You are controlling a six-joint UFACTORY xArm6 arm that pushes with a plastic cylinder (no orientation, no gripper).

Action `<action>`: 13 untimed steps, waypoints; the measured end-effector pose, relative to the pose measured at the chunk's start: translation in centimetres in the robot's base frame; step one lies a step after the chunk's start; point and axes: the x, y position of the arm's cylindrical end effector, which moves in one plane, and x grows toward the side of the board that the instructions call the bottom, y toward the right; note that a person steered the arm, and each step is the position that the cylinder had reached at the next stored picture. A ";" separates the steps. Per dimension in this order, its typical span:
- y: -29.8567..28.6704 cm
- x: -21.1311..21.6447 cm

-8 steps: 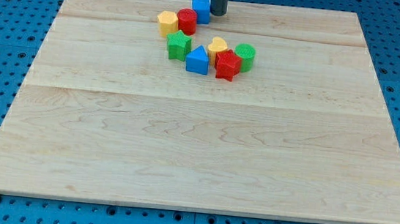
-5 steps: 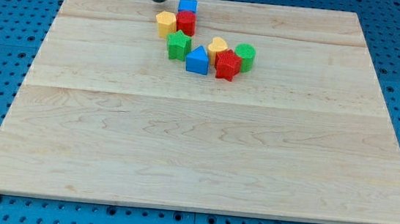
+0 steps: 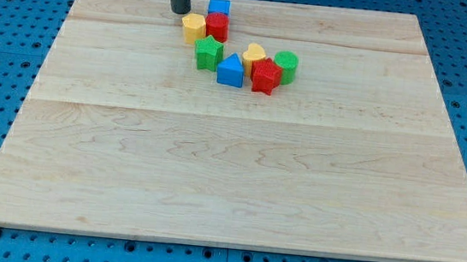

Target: Push the blue cube to green star

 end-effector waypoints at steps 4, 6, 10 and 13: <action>13.1 -1.2; 14.0 -0.1; 12.4 2.5; 13.1 2.5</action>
